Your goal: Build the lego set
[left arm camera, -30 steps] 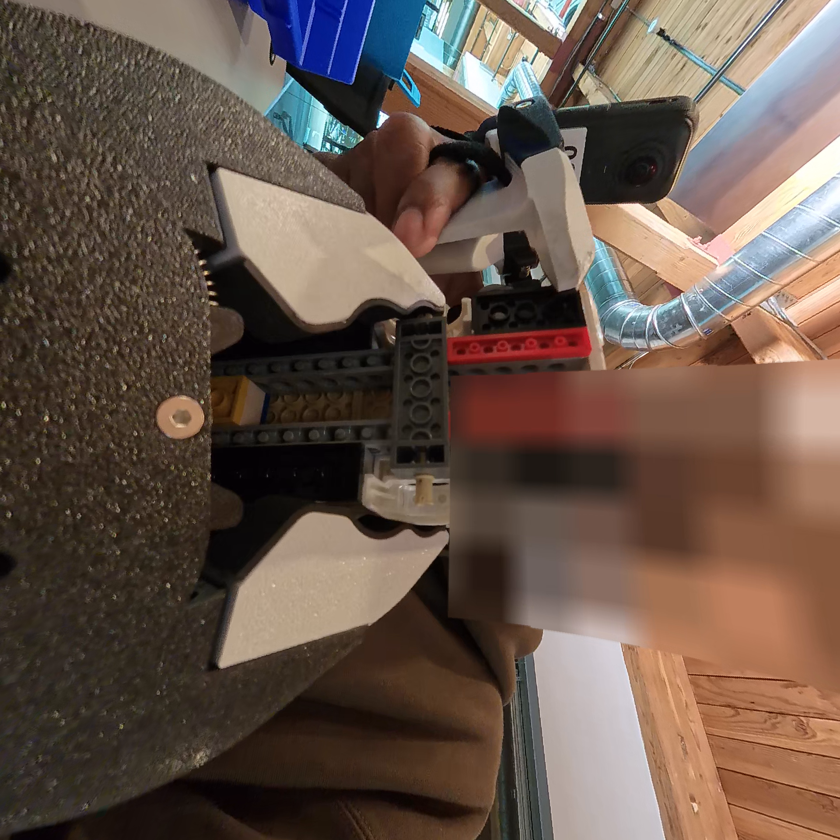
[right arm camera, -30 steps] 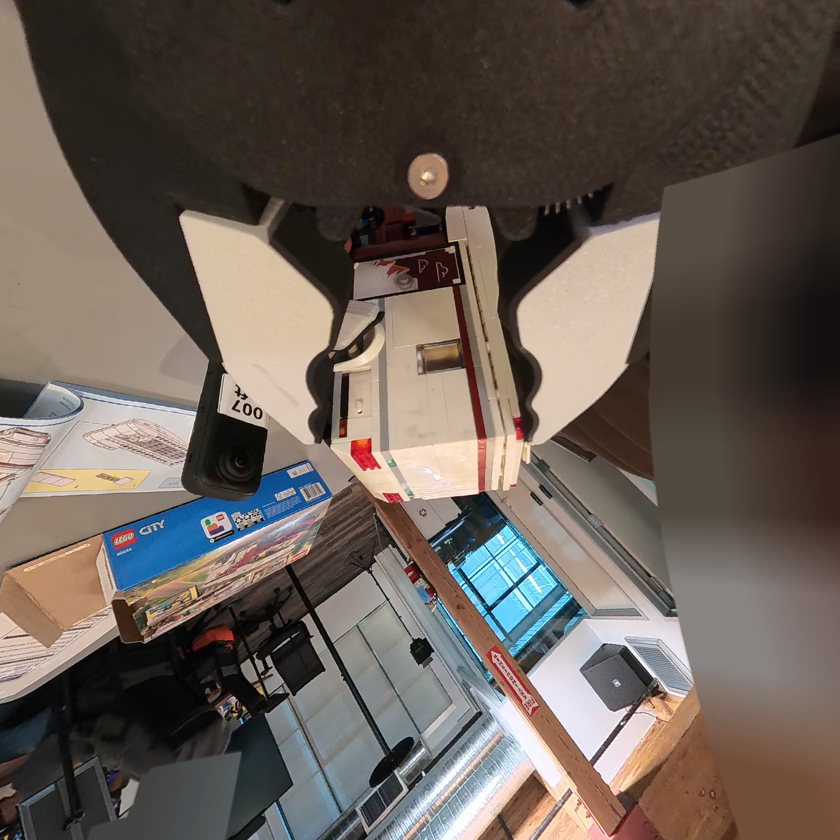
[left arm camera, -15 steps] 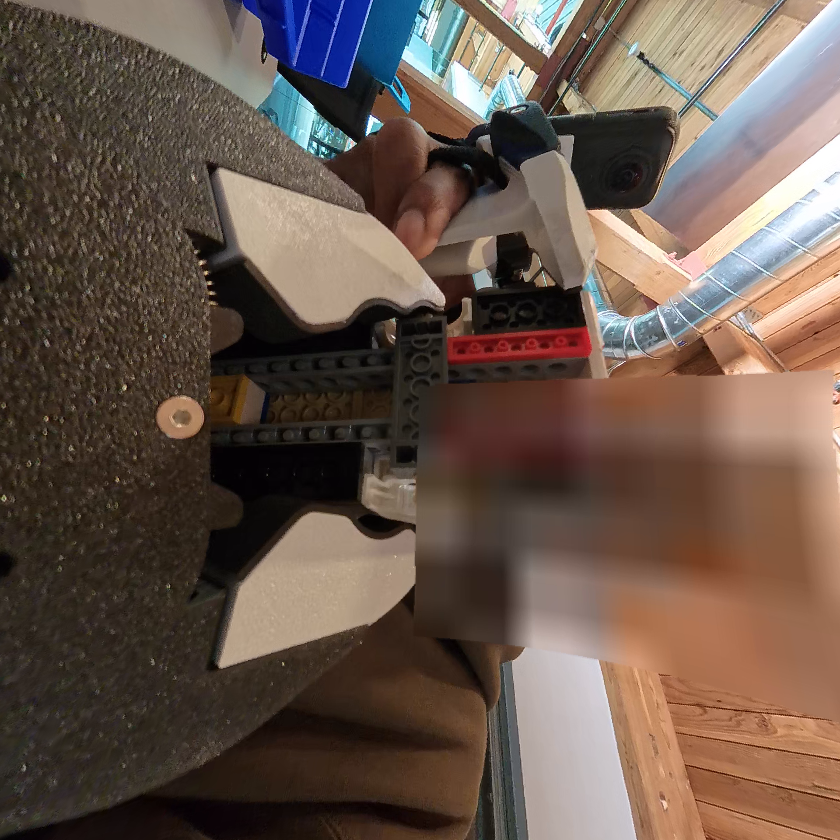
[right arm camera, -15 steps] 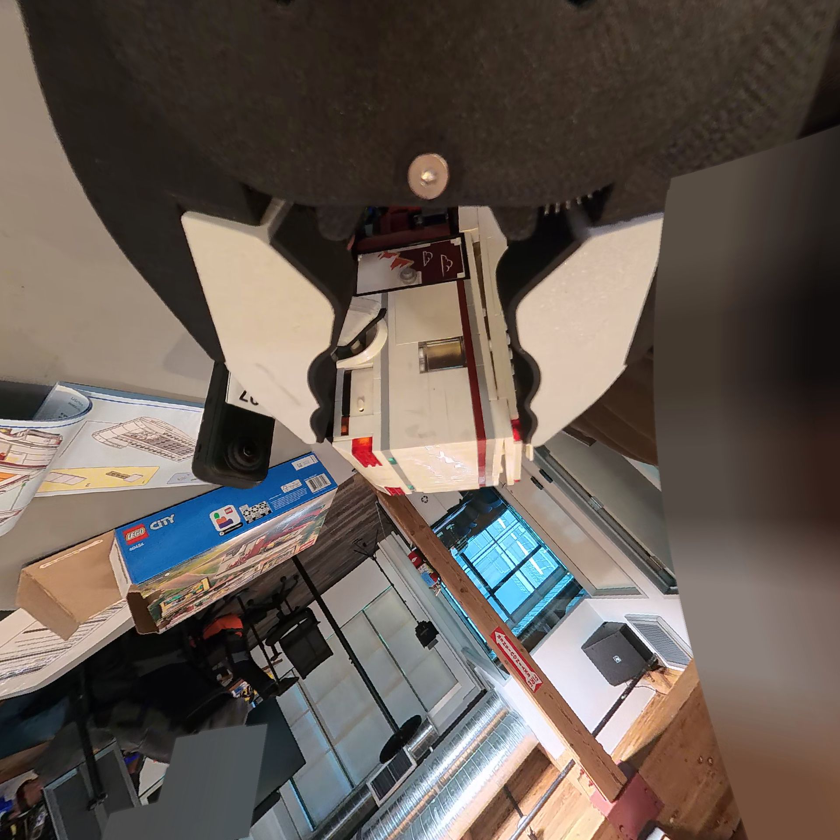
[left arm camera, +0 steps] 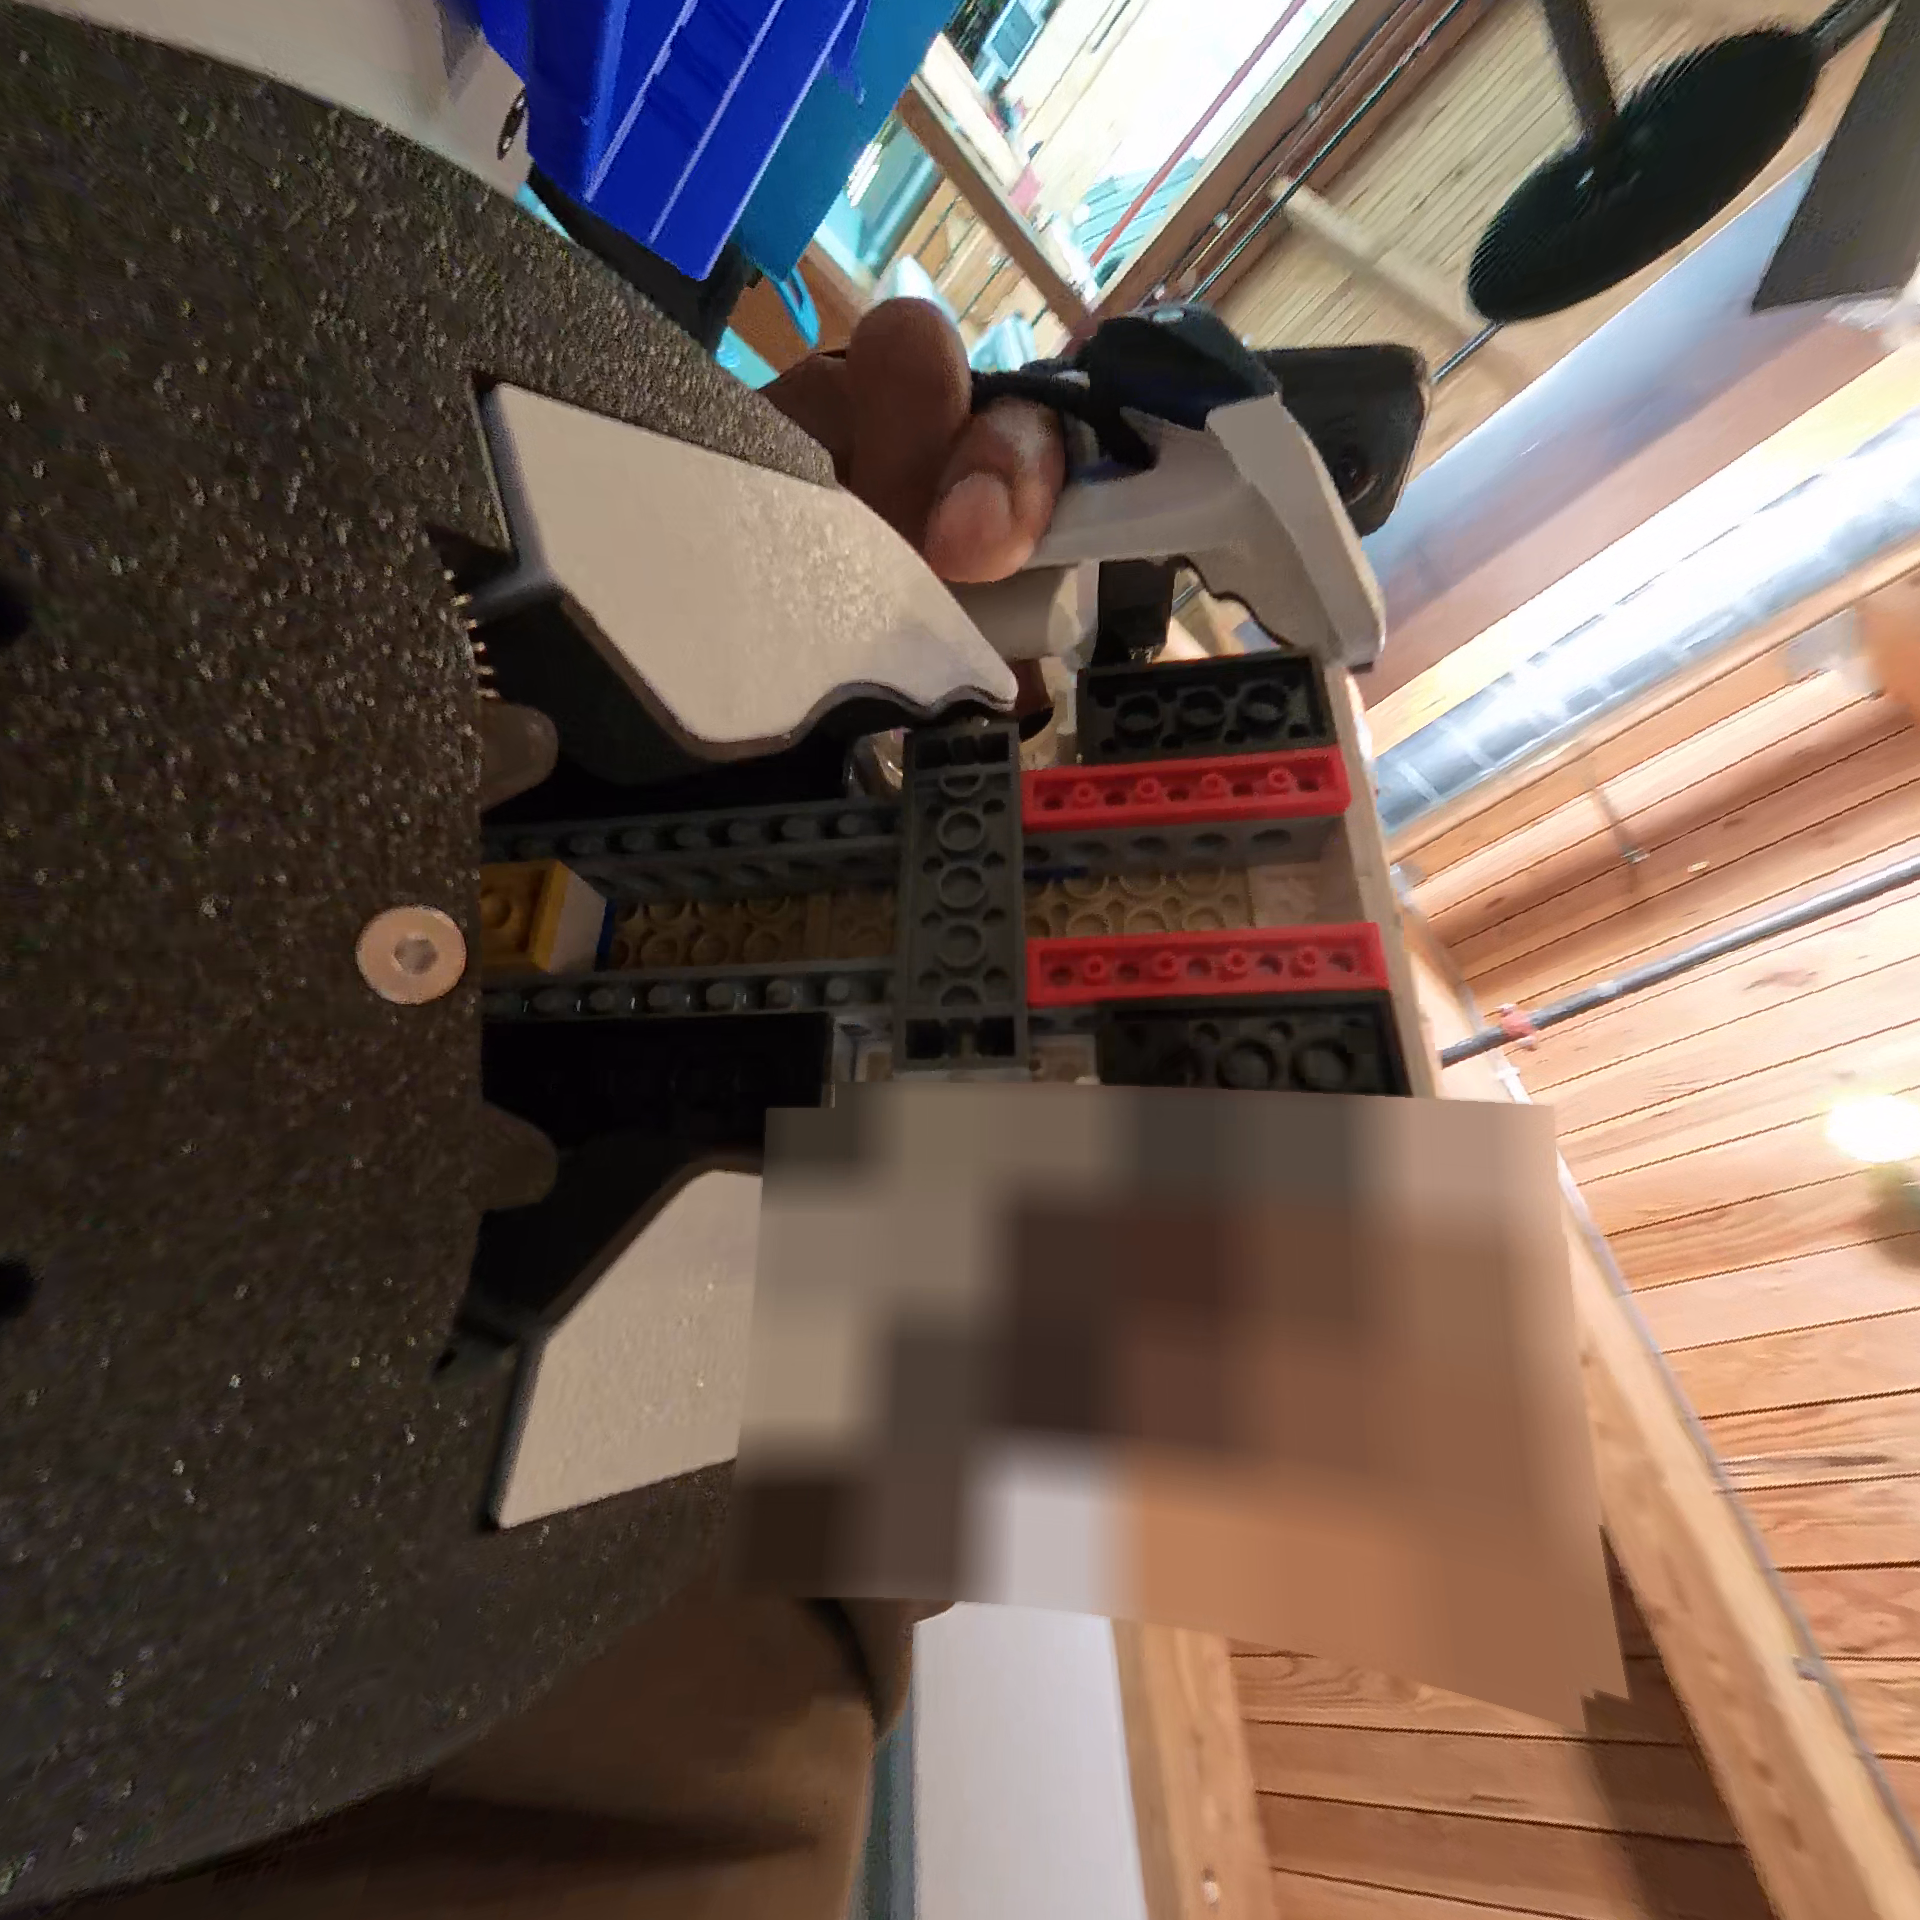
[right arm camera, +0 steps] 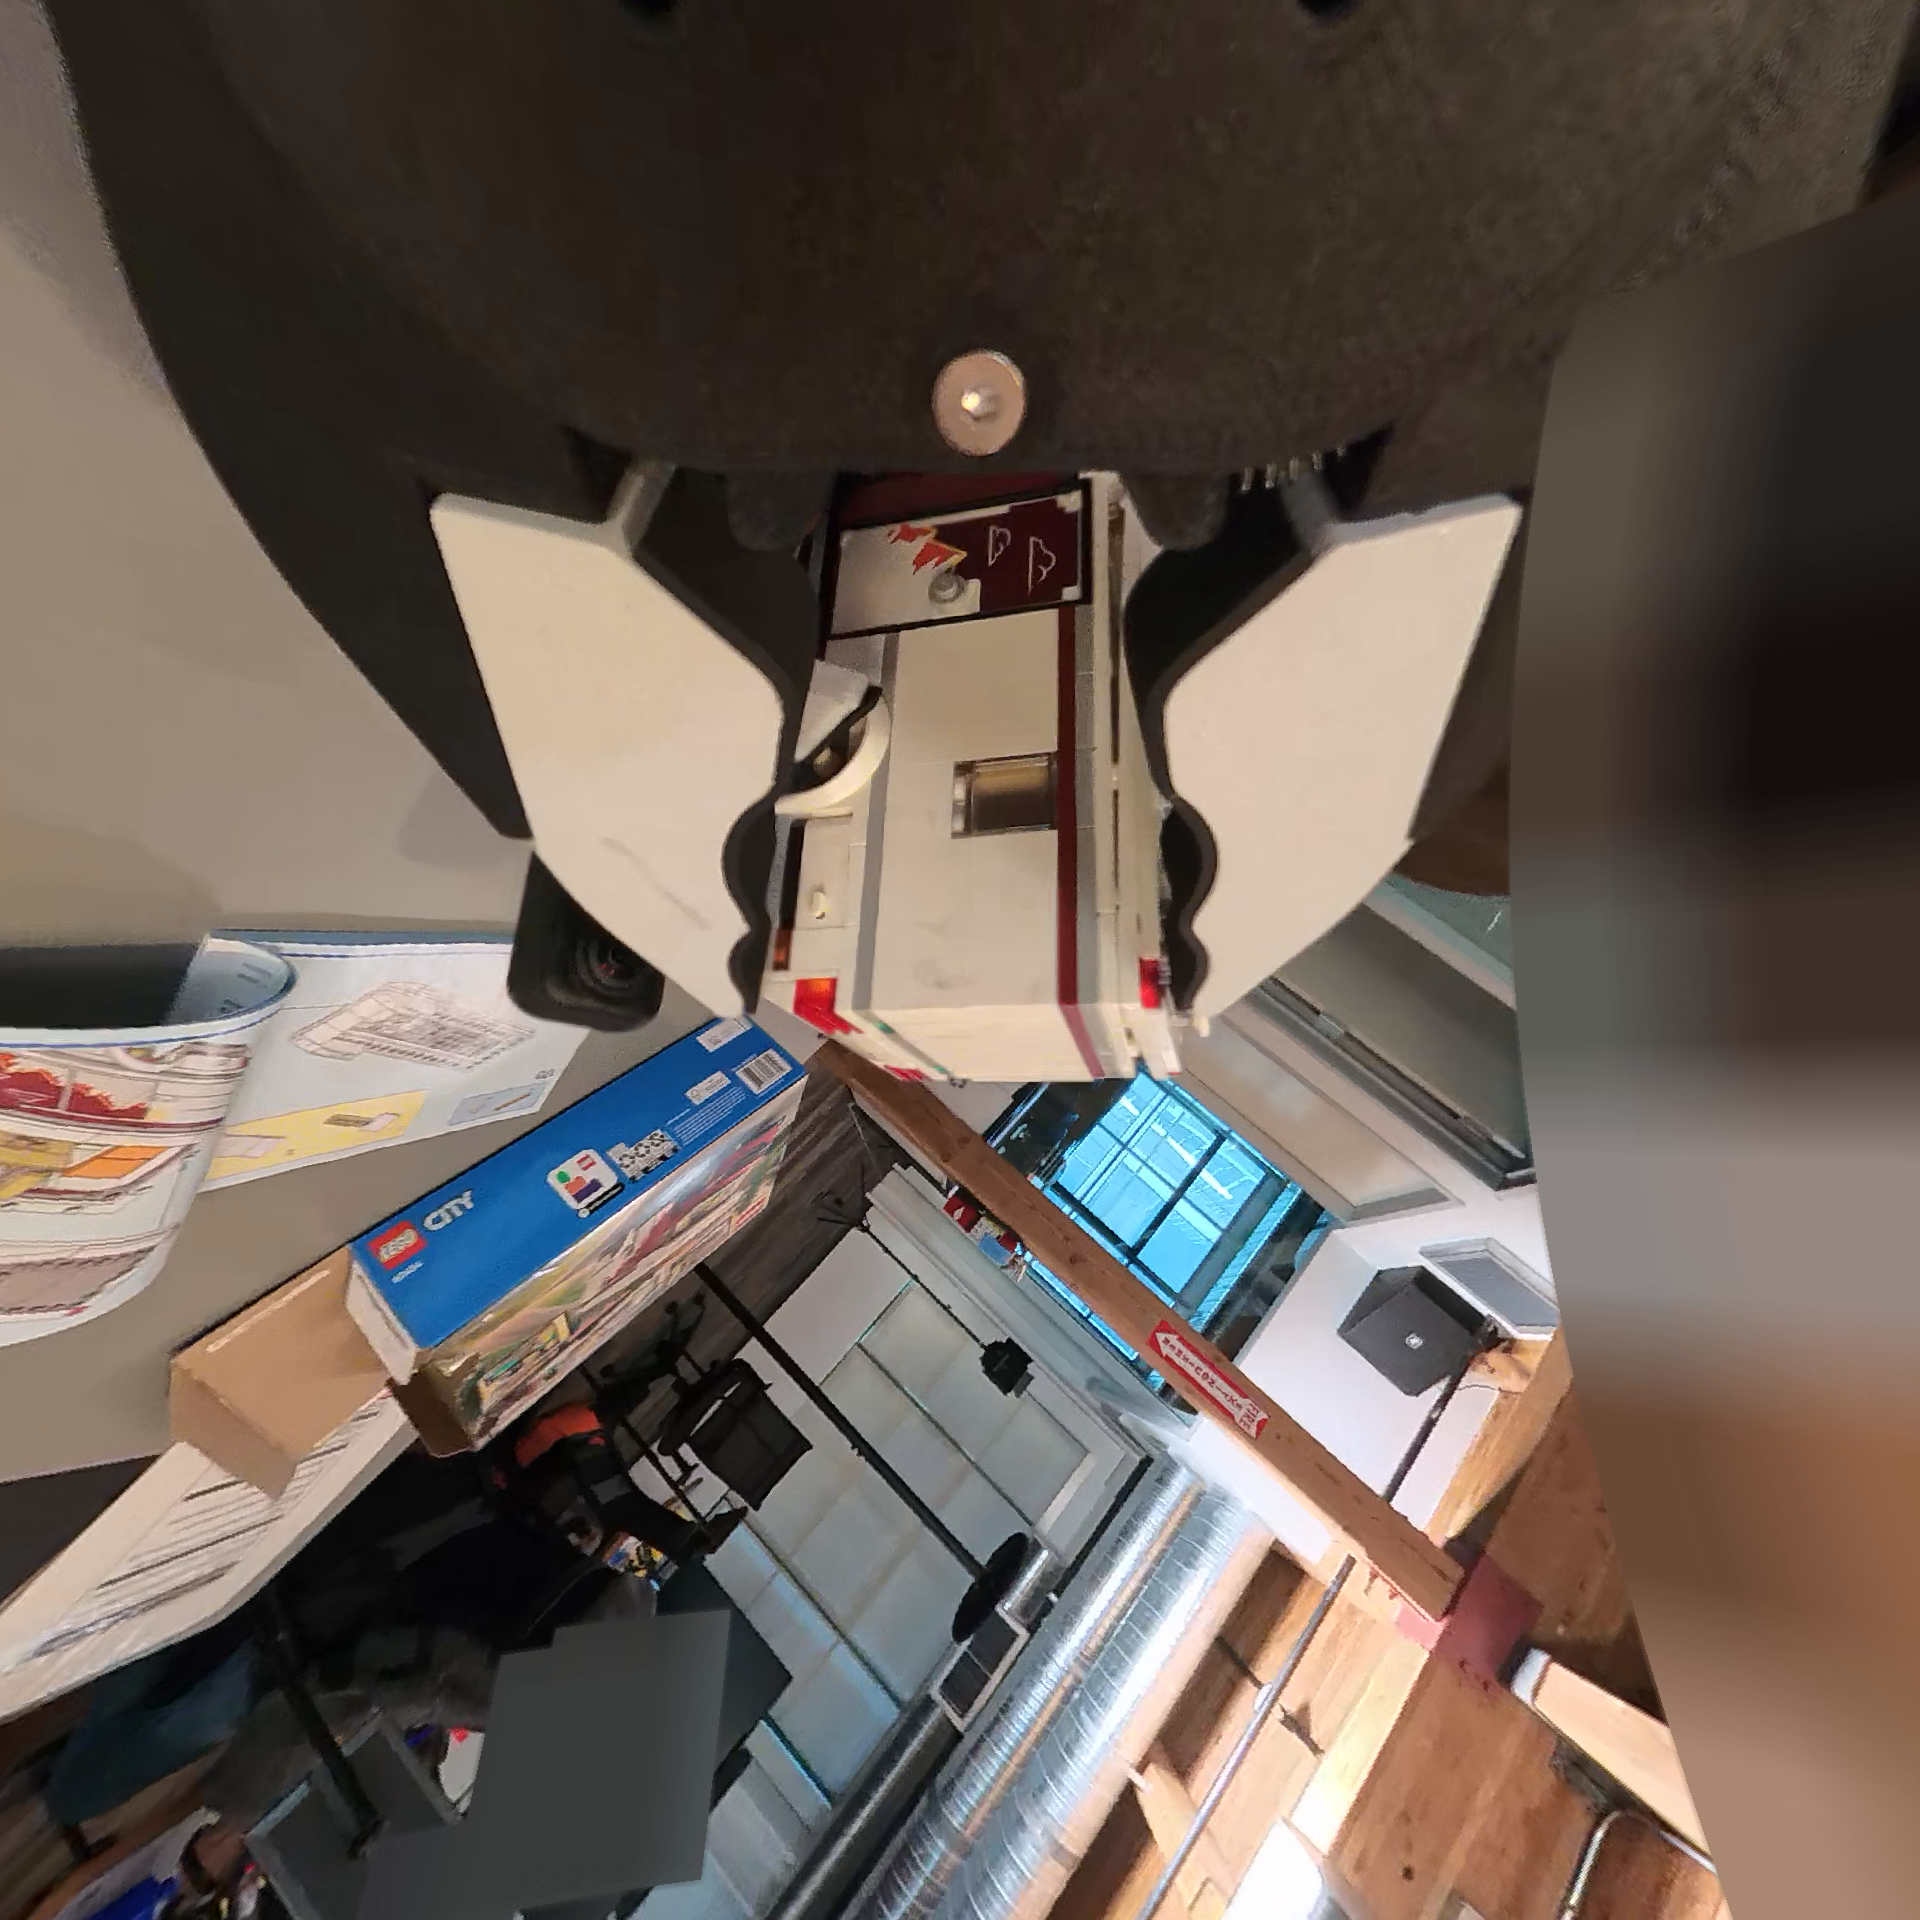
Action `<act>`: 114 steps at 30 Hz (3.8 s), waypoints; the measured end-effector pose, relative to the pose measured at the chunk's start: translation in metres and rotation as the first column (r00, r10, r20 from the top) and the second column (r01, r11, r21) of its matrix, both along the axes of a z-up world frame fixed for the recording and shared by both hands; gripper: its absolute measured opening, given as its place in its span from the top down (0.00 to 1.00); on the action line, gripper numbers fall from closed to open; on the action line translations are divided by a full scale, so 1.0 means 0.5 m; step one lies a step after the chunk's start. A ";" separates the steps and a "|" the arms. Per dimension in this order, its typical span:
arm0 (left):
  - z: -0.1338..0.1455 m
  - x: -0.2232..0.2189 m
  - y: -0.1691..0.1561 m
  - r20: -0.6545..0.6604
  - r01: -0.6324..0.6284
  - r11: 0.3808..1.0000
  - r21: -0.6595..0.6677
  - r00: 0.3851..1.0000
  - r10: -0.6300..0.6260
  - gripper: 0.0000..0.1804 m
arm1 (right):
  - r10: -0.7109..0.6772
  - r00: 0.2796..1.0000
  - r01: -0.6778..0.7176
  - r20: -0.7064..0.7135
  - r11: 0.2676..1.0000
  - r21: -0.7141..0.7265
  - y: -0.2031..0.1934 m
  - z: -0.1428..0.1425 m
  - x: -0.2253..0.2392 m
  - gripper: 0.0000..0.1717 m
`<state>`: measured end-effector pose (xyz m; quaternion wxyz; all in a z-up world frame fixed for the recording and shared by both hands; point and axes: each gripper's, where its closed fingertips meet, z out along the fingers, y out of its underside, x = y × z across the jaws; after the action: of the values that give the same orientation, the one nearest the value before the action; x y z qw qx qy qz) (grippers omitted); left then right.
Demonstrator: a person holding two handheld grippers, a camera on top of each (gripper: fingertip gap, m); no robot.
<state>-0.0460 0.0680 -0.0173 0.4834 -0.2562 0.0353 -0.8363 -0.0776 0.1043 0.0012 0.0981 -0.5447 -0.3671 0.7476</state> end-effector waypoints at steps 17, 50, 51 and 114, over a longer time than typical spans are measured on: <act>-0.014 -0.069 0.073 0.078 -0.287 0.894 -0.345 0.940 0.332 0.53 | -0.191 0.981 0.155 0.016 0.840 0.520 0.072 0.011 0.007 0.56; -0.049 -0.121 0.075 -0.043 -0.465 0.745 -0.477 0.859 0.509 0.53 | 0.204 0.967 -0.226 0.150 0.430 0.874 -0.068 -0.034 0.006 1.00; -0.052 -0.123 0.076 -0.017 -0.448 0.748 -0.489 0.863 0.505 0.53 | 0.191 0.970 -0.220 0.151 0.425 0.878 -0.067 -0.034 0.003 1.00; -0.075 -0.274 -0.016 0.291 -0.565 0.691 -0.451 0.638 0.713 0.53 | -0.367 0.899 0.425 -0.239 0.601 0.677 0.025 -0.201 0.046 0.77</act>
<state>-0.1831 0.0599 -0.0550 0.6972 -0.1279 -0.3058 -0.6356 -0.0548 0.1167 -0.0991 0.4784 -0.5023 -0.4940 0.5243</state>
